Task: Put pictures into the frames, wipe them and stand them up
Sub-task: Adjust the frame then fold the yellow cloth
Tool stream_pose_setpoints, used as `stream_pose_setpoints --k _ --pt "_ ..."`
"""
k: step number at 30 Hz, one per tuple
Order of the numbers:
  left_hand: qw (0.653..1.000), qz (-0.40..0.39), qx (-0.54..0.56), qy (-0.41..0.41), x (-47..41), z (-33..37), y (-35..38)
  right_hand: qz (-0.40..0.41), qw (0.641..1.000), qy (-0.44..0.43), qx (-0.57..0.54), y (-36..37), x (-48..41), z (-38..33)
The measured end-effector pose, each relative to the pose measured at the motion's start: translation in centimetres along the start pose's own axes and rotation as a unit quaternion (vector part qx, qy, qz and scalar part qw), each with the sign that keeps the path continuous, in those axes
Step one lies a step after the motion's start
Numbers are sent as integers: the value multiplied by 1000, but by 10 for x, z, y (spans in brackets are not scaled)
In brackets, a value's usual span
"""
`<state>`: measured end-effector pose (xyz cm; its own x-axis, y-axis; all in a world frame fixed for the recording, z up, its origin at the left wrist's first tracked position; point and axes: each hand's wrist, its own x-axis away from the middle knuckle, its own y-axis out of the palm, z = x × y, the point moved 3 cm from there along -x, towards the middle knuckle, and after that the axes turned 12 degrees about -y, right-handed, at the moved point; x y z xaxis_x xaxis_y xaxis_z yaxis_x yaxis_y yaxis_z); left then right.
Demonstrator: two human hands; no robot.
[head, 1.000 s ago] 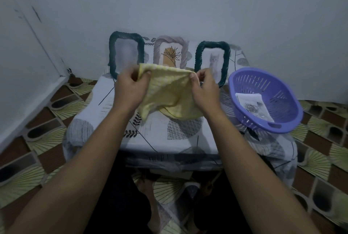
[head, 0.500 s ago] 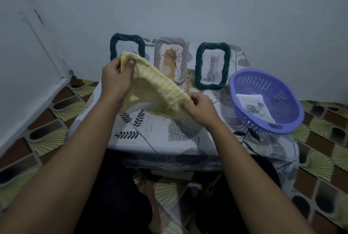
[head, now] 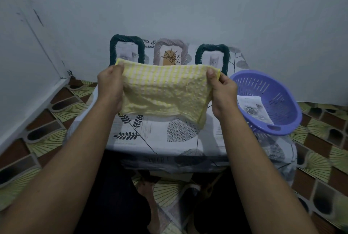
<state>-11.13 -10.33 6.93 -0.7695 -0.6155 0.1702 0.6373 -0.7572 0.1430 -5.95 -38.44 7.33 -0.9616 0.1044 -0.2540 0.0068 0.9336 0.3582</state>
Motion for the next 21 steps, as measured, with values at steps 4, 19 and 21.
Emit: stream_pose_setpoints --k 4,19,21 --pt "999 -32 -11 19 -1 -2 -4 30 999 0 14 -2 -2 -2" --pt "996 -73 47 -18 -7 -6 -14 12 995 -21 96 -3 -8 8" --pt "997 -57 33 -29 -5 -6 -13 15 994 -33 105 -2 -6 8"
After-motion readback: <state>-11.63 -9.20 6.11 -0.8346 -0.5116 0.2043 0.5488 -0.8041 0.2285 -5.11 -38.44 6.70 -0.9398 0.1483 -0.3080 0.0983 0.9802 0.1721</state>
